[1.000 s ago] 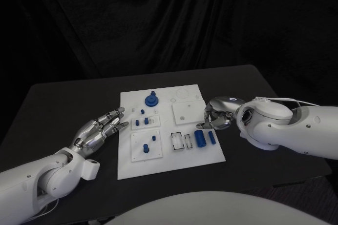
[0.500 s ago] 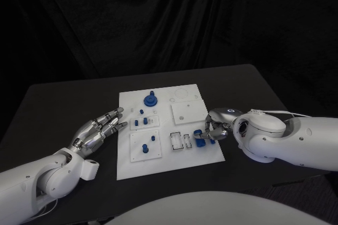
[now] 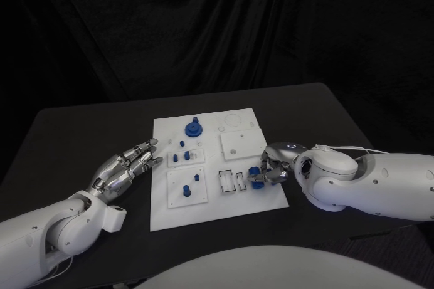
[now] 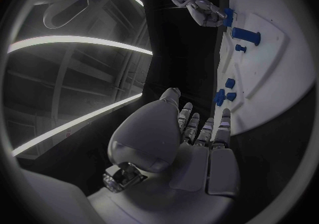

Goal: Assemble the parts on the task board

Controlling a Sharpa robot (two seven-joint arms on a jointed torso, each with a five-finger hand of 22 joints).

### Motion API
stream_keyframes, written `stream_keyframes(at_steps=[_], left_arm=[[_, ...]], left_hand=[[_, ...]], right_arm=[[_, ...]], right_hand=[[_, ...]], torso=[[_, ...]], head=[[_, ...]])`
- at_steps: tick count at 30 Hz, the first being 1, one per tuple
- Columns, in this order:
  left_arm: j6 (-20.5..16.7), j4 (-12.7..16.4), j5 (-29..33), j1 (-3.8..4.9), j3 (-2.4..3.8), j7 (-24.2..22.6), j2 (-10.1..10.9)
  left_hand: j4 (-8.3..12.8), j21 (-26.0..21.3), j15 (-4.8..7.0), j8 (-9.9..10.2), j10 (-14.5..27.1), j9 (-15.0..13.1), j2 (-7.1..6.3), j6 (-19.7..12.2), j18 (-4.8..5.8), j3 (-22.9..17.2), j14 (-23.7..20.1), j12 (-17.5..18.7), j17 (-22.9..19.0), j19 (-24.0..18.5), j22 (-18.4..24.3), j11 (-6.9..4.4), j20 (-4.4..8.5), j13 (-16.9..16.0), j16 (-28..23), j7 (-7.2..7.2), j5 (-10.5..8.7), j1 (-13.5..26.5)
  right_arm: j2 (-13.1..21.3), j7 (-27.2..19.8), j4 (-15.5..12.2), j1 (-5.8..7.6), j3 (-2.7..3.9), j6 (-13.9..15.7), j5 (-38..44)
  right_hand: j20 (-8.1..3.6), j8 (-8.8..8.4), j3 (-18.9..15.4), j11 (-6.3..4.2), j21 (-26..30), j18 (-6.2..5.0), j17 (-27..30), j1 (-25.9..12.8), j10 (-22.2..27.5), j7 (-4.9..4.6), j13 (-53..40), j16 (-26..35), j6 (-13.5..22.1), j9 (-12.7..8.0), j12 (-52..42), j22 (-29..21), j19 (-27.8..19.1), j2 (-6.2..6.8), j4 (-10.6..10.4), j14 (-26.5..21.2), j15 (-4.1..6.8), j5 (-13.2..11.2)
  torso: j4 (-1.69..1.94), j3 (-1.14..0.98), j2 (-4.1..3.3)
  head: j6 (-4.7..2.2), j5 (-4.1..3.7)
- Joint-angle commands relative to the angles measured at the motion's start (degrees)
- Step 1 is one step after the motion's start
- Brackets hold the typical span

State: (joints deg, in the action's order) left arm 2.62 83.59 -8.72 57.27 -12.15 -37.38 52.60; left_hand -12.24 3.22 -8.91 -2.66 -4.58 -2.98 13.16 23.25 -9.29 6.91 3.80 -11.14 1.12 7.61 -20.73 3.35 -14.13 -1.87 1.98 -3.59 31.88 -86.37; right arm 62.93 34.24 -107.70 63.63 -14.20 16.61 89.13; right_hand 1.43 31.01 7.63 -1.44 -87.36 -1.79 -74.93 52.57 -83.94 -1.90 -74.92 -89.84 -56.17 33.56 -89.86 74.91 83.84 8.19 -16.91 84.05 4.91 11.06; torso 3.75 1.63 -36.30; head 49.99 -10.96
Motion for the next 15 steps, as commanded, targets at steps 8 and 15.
stream_keyframes(at_steps=[8,15], left_arm=[[1.00,-0.09,0.26,-0.18,0.05,-0.12,-0.23],[1.31,-0.15,0.26,-0.29,0.05,0.26,-0.29]], left_hand=[[-0.10,-0.20,0.13,-0.34,0.00,-0.02,0.06,0.18,-0.06,-0.40,-0.24,-0.01,-0.08,-0.45,0.13,-0.28,0.17,-0.01,0.36,-0.04,0.30,-0.11],[-0.13,-0.18,0.04,-0.37,0.03,-0.05,0.13,0.37,0.00,-0.56,0.04,-0.04,0.00,-0.46,0.09,-0.17,0.14,-0.02,0.57,-0.15,0.27,-0.12]], right_arm=[[-2.01,1.26,2.07,-0.64,0.01,0.33,0.71],[-3.26,3.28,2.83,-0.95,0.02,-1.76,0.68]], right_hand=[[-0.39,-1.14,1.16,-0.43,0.41,0.93,-15.07,2.53,-6.06,0.03,-15.08,-0.16,0.20,0.90,-0.14,13.97,4.55,-1.27,0.00,5.95,0.44,4.00],[-0.02,-2.91,3.31,-0.20,1.15,0.71,-15.07,7.11,-6.06,-0.26,-15.08,-0.16,1.05,1.68,-0.14,13.68,4.08,-1.46,0.51,5.95,0.08,17.72]], torso=[[0.01,0.08,0.05],[0.03,0.00,0.00]], head=[[0.01,0.16],[0.01,0.24]])
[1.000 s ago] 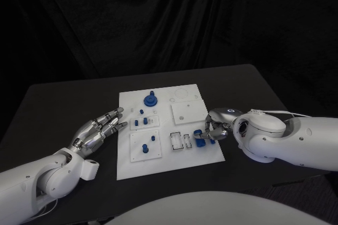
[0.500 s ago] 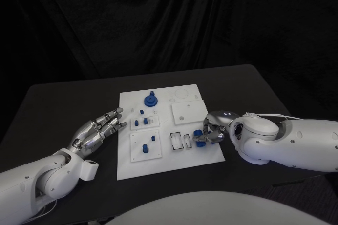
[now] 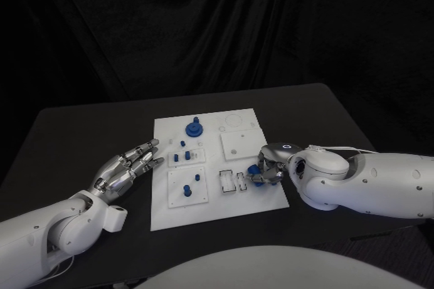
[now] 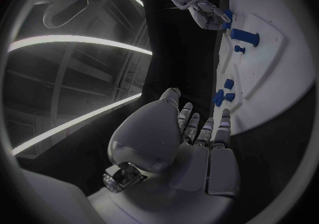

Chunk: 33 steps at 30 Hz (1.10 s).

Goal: Assemble the parts on the task board

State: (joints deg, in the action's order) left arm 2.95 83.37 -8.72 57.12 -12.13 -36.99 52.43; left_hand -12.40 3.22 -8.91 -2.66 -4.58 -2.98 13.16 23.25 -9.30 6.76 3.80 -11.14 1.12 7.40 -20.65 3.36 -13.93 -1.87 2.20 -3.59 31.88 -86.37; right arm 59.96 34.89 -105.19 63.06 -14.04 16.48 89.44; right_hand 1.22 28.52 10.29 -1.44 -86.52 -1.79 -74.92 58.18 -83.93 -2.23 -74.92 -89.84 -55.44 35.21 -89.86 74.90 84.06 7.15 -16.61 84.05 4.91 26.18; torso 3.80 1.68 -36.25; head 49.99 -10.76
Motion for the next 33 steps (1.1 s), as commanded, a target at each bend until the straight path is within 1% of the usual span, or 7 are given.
stream_keyframes(at_steps=[1,7,10,15,24,31,33], left_arm=[[1.01,0.07,0.26,-0.15,0.04,-0.10,-0.12],[1.22,0.06,0.26,-0.29,0.04,0.13,-0.16],[1.29,0.07,0.27,-0.37,0.04,0.17,-0.12],[1.39,0.10,0.27,-0.55,0.04,0.14,0.01],[1.29,0.34,0.26,-0.85,0.04,-0.09,0.45],[1.24,0.47,0.26,-0.89,0.05,-0.10,0.52],[1.19,0.51,0.26,-0.90,0.05,-0.09,0.54]], left_hand=[[0.03,-0.18,0.04,-0.37,0.03,-0.05,0.13,0.38,0.01,-0.40,0.04,-0.05,0.00,-0.25,0.01,-0.17,-0.07,-0.02,0.34,-0.15,0.27,-0.11],[0.02,-0.16,-0.02,-0.38,0.05,-0.06,0.16,0.43,0.05,-0.51,-0.05,-0.04,-0.02,-0.24,-0.01,-0.04,-0.09,-0.02,0.31,-0.26,0.25,-0.12],[0.04,-0.15,-0.05,-0.40,0.06,-0.08,0.18,0.54,0.07,-0.59,-0.06,-0.05,-0.02,-0.25,0.02,0.05,-0.10,-0.02,0.31,-0.32,0.24,-0.15],[0.04,-0.15,-0.05,-0.40,0.06,-0.08,0.18,0.54,0.07,-0.59,-0.06,-0.05,-0.02,-0.25,0.02,0.05,-0.10,-0.02,0.31,-0.32,0.24,-0.15],[0.08,-0.14,-0.08,-0.42,0.07,-0.09,0.21,0.61,0.10,-0.72,-0.09,-0.06,-0.03,-0.26,0.04,0.13,-0.11,-0.03,0.31,-0.38,0.26,-0.21],[0.11,-0.12,-0.09,-0.43,0.07,-0.09,0.22,0.62,0.11,-0.79,-0.08,-0.07,-0.03,-0.23,-0.04,0.16,-0.11,-0.03,0.32,-0.41,0.30,-0.25],[0.11,-0.12,-0.09,-0.43,0.07,-0.09,0.22,0.62,0.11,-0.79,-0.08,-0.07,-0.03,-0.23,-0.04,0.16,-0.11,-0.03,0.32,-0.41,0.30,-0.25]], right_arm=[[-0.37,2.69,0.34,-0.39,-0.15,-1.54,0.28],[-0.80,1.49,0.15,-0.50,-0.14,2.20,-3.66],[-0.80,0.26,-0.16,-0.52,-0.14,5.19,-5.55],[-0.25,-2.17,-1.45,-0.53,-0.13,11.06,-9.50],[1.20,-7.19,-5.52,-0.50,-0.10,21.10,-18.14],[0.76,-7.77,-6.58,-0.49,-0.10,22.00,-22.33],[0.39,-7.37,-6.43,-0.49,-0.11,21.18,-22.94]], right_hand=[[0.18,-0.47,1.09,-0.27,0.44,0.68,-15.08,2.44,-6.07,0.15,-15.08,-0.16,0.24,0.23,-0.14,13.63,3.80,-0.29,0.47,5.95,0.12,4.33],[0.06,0.20,2.90,-0.47,0.90,0.55,-15.08,6.00,-6.07,0.34,-15.08,-0.16,0.80,2.06,-0.14,13.46,3.54,0.54,1.71,5.95,0.27,11.47],[-0.39,2.86,5.07,-1.06,0.96,0.52,-15.08,8.06,-6.07,1.02,-15.08,-0.16,1.22,5.31,-0.14,13.44,3.51,1.40,3.10,5.95,0.79,21.72],[-0.86,6.01,7.31,-1.66,0.50,0.65,-15.08,8.13,-6.07,1.65,-15.08,-0.16,2.02,9.28,-0.14,13.60,3.76,2.37,3.76,5.95,1.26,28.61],[-1.31,8.82,8.64,-2.24,0.24,0.71,-15.08,6.86,-6.07,2.27,-15.08,-0.16,2.54,12.85,-0.14,13.68,3.90,2.80,3.72,5.95,1.76,30.19],[-1.46,9.66,8.85,-2.39,0.32,0.69,-15.08,5.89,-6.07,2.41,-15.08,-0.16,2.87,14.07,-0.14,13.65,3.85,2.96,3.34,5.95,1.90,29.92],[-1.52,9.89,8.85,-2.41,0.39,0.67,-15.08,5.22,-6.07,2.41,-15.08,-0.16,3.37,14.75,-0.14,13.62,3.80,2.98,3.07,5.95,1.93,28.35]], torso=[[-0.05,-0.02,-0.03],[0.04,-0.02,-0.03],[-0.02,-0.04,-0.04],[-0.04,-0.02,-0.01],[-0.05,-0.02,-0.01],[-0.02,-0.02,0.00],[-0.05,0.01,0.01]], head=[[0.01,0.08],[0.01,0.18],[0.01,0.43],[0.01,0.87],[0.01,1.09],[0.01,1.43],[0.01,1.59]])
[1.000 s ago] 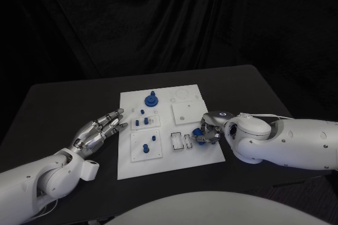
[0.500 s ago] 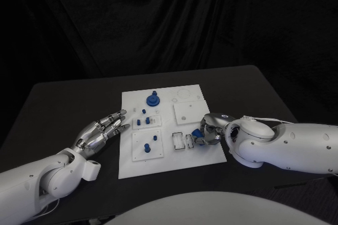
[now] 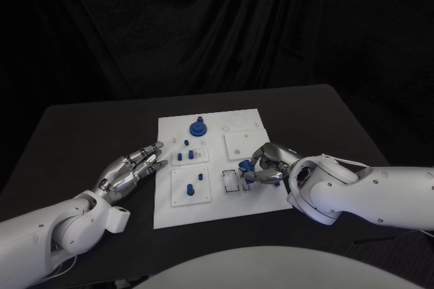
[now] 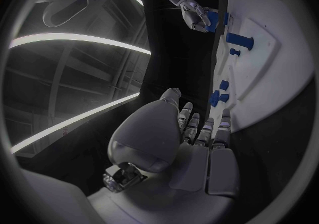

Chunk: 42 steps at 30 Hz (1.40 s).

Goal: Assemble the parts on the task board

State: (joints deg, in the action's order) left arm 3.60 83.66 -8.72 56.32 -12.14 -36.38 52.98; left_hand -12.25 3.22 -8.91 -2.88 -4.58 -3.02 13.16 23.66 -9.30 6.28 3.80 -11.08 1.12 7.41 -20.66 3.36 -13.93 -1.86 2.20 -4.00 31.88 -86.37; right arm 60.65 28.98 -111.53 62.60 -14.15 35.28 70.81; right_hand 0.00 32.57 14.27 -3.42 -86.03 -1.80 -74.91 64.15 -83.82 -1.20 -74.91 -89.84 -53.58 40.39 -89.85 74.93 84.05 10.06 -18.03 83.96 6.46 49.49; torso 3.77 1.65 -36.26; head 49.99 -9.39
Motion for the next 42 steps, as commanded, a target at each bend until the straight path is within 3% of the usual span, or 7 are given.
stream_keyframes(at_steps=[1,8,16,21,22,25,42], left_arm=[[0.52,0.24,0.26,-0.10,0.06,-0.68,0.00],[0.53,0.18,0.26,-0.10,0.06,-0.64,-0.09],[0.71,-0.06,0.26,-0.12,0.06,-0.62,-0.36],[0.78,-0.12,0.26,-0.15,0.06,-0.61,-0.41],[0.78,-0.15,0.26,-0.16,0.06,-0.60,-0.41],[0.80,-0.20,0.26,-0.18,0.06,-0.57,-0.42],[1.18,-0.65,0.27,-0.43,0.06,-0.34,-0.84]], left_hand=[[-0.04,-0.12,-0.09,-0.21,0.07,-0.05,0.22,0.21,0.11,-0.32,-0.08,-0.12,-0.03,-0.24,-0.03,0.16,-0.11,-0.04,0.32,0.01,0.30,-0.25],[-0.04,-0.12,-0.09,-0.21,0.07,-0.05,0.22,0.21,0.11,-0.32,-0.08,-0.12,-0.03,-0.24,-0.03,0.16,-0.11,-0.04,0.32,0.01,0.30,-0.25],[-0.01,-0.10,-0.10,-0.21,0.07,-0.05,0.21,0.21,0.12,-0.40,-0.08,-0.15,-0.03,-0.21,-0.07,0.18,-0.11,-0.04,0.34,-0.02,0.29,-0.28],[-0.01,-0.10,-0.10,-0.21,0.07,-0.05,0.21,0.21,0.12,-0.40,-0.08,-0.15,-0.03,-0.21,-0.07,0.18,-0.11,-0.04,0.34,-0.02,0.29,-0.28],[-0.01,-0.10,-0.10,-0.21,0.07,-0.05,0.21,0.21,0.12,-0.40,-0.08,-0.15,-0.03,-0.21,-0.07,0.18,-0.11,-0.04,0.34,-0.02,0.29,-0.28],[-0.01,-0.10,-0.10,-0.21,0.07,-0.05,0.21,0.21,0.12,-0.40,-0.08,-0.15,-0.03,-0.21,-0.07,0.18,-0.11,-0.04,0.34,-0.02,0.29,-0.28],[-0.01,-0.08,-0.11,-0.20,0.09,-0.04,0.22,0.10,0.13,-0.49,-0.10,-0.13,-0.03,-0.19,-0.08,0.19,-0.11,-0.04,0.35,-0.03,0.29,-0.28]], right_arm=[[-0.48,-1.25,0.03,-0.04,0.01,1.85,-4.48],[-1.87,-0.35,1.17,-0.05,0.00,-1.05,-4.97],[-3.41,0.27,2.50,-0.06,-0.01,-3.92,-5.08],[-4.08,0.39,3.07,-0.06,-0.01,-4.91,-5.10],[-4.27,0.41,3.21,-0.06,-0.01,-5.09,-5.10],[-4.60,0.41,3.45,-0.06,-0.01,-5.26,-5.10],[-5.49,0.84,4.40,-0.07,-0.01,-5.57,-5.10]], right_hand=[[-0.31,5.83,4.85,-0.41,-0.04,0.66,-15.09,-0.95,-6.18,1.35,-15.09,-0.16,1.68,9.76,-0.15,13.57,3.76,0.05,4.39,6.04,0.38,4.35],[-0.23,5.34,4.61,-0.20,0.33,0.55,-15.09,-1.78,-6.18,1.10,-15.09,-0.16,2.30,10.00,-0.15,13.42,3.55,-0.03,3.89,6.04,0.23,1.42],[0.09,4.06,3.85,0.27,0.93,0.39,-15.09,-2.16,-6.18,0.56,-15.09,-0.16,3.16,9.79,-0.15,13.19,3.21,-0.24,3.38,6.04,-0.15,-4.48],[0.75,2.14,1.69,1.07,1.81,0.16,-15.09,-2.77,-6.18,-0.29,-15.09,-0.16,3.52,8.68,-0.15,12.88,2.73,-1.02,1.87,6.04,-0.85,-15.64],[0.91,1.77,0.79,1.24,1.93,0.13,-15.09,-3.27,-6.18,-0.49,-15.09,-0.16,3.50,8.43,-0.15,12.84,2.68,-1.34,1.55,6.04,-1.01,-19.21],[1.14,1.17,-0.80,1.49,2.02,0.11,-15.09,-4.04,-6.18,-0.74,-15.09,-0.16,3.41,8.00,-0.15,12.81,2.66,-2.10,1.45,6.04,-1.22,-23.68],[1.46,0.02,-5.99,1.78,3.10,-0.18,-15.09,-9.84,-6.18,-1.02,-15.09,-0.16,3.23,7.14,-0.15,12.44,2.15,-5.27,1.19,6.04,-1.48,-29.54]], torso=[[0.00,0.06,0.02],[0.09,0.08,-0.08],[0.10,0.14,-0.06],[0.07,0.09,-0.07],[0.02,0.09,-0.07],[0.02,0.08,-0.03],[0.04,0.06,-0.03]], head=[[0.01,0.24],[0.01,0.51],[0.01,0.72],[0.01,0.95],[0.01,1.03],[0.01,1.11],[0.01,1.08]])
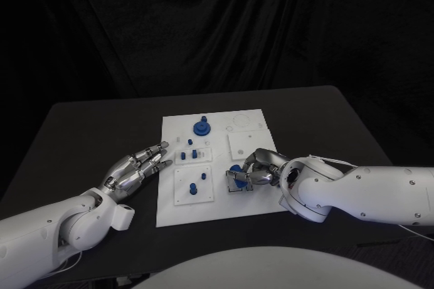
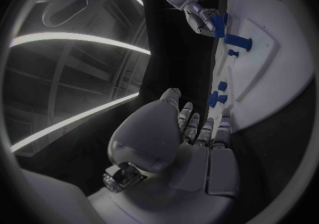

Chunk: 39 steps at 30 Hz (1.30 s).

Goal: Assemble the parts on the task board

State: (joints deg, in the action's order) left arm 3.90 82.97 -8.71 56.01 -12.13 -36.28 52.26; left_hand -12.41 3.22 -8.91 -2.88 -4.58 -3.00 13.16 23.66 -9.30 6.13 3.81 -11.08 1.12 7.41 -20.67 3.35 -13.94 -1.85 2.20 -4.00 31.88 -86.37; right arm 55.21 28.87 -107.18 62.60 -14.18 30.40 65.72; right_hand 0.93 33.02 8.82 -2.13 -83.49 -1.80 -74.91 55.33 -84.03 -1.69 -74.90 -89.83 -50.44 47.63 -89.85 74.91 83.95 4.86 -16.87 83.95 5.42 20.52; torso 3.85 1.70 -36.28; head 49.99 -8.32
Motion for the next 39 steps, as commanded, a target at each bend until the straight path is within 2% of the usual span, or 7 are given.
stream_keyframes(at_steps=[1,6,12,23,27,29,39], left_arm=[[0.90,0.03,0.27,-0.14,0.05,-0.43,-0.13],[0.98,0.00,0.27,-0.22,0.05,-0.38,-0.12],[1.01,-0.03,0.27,-0.29,0.05,-0.35,-0.10],[1.12,-0.12,0.27,-0.43,0.05,-0.30,-0.13],[1.14,-0.14,0.27,-0.49,0.05,-0.29,-0.06],[1.13,-0.14,0.27,-0.52,0.05,-0.29,-0.02],[0.78,0.21,0.26,-0.62,0.05,-0.55,0.44]], left_hand=[[0.14,-0.06,-0.14,-0.18,0.12,-0.04,0.24,-0.01,0.15,-0.43,-0.08,-0.12,-0.02,-0.18,-0.06,0.20,-0.12,-0.04,0.37,-0.03,0.29,-0.28],[0.13,-0.05,-0.15,-0.20,0.10,-0.06,0.26,0.14,0.15,-0.45,-0.09,-0.17,-0.03,-0.17,-0.08,0.21,-0.12,-0.05,0.37,-0.05,0.29,-0.27],[0.13,-0.05,-0.15,-0.20,0.10,-0.06,0.26,0.14,0.15,-0.45,-0.09,-0.17,-0.03,-0.17,-0.08,0.21,-0.12,-0.05,0.37,-0.05,0.29,-0.27],[0.13,-0.05,-0.15,-0.20,0.10,-0.06,0.26,0.14,0.15,-0.45,-0.09,-0.17,-0.03,-0.17,-0.08,0.21,-0.12,-0.05,0.37,-0.05,0.29,-0.27],[0.13,-0.05,-0.15,-0.20,0.10,-0.06,0.26,0.14,0.15,-0.45,-0.09,-0.17,-0.03,-0.17,-0.08,0.21,-0.12,-0.05,0.37,-0.05,0.29,-0.27],[0.13,-0.05,-0.15,-0.20,0.10,-0.06,0.26,0.14,0.15,-0.45,-0.09,-0.17,-0.03,-0.17,-0.08,0.21,-0.12,-0.05,0.37,-0.05,0.29,-0.27],[0.08,-0.02,-0.17,-0.20,0.10,-0.06,0.32,0.07,0.18,-0.63,-0.10,-0.20,-0.02,-0.15,-0.07,0.26,-0.13,-0.05,0.40,-0.11,0.28,-0.23]], right_arm=[[-0.08,0.98,0.10,-0.07,0.02,-0.73,-0.02],[-0.17,1.00,0.28,-0.07,0.02,-1.18,-0.02],[-0.15,0.66,0.31,-0.07,0.01,-1.46,0.33],[0.56,-1.40,0.08,-0.07,0.01,0.46,1.51],[1.34,-3.57,-0.28,-0.06,0.00,2.10,1.68],[1.63,-4.33,-0.45,-0.06,0.00,2.48,1.89],[6.10,-6.37,-3.95,0.63,0.03,4.92,4.60]], right_hand=[[0.53,-0.48,-0.70,0.51,0.98,-0.29,-15.09,-1.27,-5.97,-0.54,-15.10,-0.17,0.14,-0.13,-0.15,12.31,2.03,-0.23,0.01,6.05,-0.45,-0.68],[0.60,-0.87,-2.48,0.61,2.12,-0.57,-15.09,-3.46,-5.97,-0.67,-15.10,-0.17,0.36,-0.41,-0.15,11.91,1.45,-0.81,0.07,6.05,-0.53,0.14],[0.79,-1.47,-7.54,0.83,2.93,-0.73,-15.09,-5.85,-5.97,-0.91,-15.10,-0.17,0.45,-1.08,-0.15,11.69,1.14,-0.81,0.04,6.05,-0.73,-7.51],[0.85,-1.73,-10.49,0.89,3.06,-0.74,-15.09,-5.59,-5.97,-0.97,-15.10,-0.17,0.28,-1.55,-0.15,11.70,1.18,-0.68,-0.02,6.05,-0.79,-10.94],[0.77,-1.56,-10.44,0.77,3.00,-0.71,-15.09,-1.21,-5.97,-0.79,-15.10,-0.17,-0.06,-1.72,-0.15,11.75,1.28,-1.87,0.24,6.05,-0.66,-5.26],[0.68,-1.64,-9.68,0.68,3.05,-0.72,-15.09,3.49,-5.97,-0.76,-15.10,-0.17,0.27,-1.79,-0.15,11.75,1.28,-1.70,1.69,6.05,-0.60,-0.51],[0.67,-1.45,-10.13,0.72,2.22,-0.49,-15.09,10.72,-5.97,-0.79,-15.10,-0.17,0.38,-2.16,-0.15,12.07,1.78,-1.56,0.87,6.05,-0.61,2.84]], torso=[[-0.03,0.02,-0.01],[-0.11,0.04,-0.02],[-0.11,-0.01,-0.01],[-0.10,-0.03,0.04],[-0.18,0.02,0.06],[-0.21,0.01,0.07],[-0.19,-0.05,0.08]], head=[[0.01,0.01],[0.01,0.18],[0.01,0.18],[0.01,0.30],[0.01,0.55],[0.01,0.59],[0.01,0.81]])
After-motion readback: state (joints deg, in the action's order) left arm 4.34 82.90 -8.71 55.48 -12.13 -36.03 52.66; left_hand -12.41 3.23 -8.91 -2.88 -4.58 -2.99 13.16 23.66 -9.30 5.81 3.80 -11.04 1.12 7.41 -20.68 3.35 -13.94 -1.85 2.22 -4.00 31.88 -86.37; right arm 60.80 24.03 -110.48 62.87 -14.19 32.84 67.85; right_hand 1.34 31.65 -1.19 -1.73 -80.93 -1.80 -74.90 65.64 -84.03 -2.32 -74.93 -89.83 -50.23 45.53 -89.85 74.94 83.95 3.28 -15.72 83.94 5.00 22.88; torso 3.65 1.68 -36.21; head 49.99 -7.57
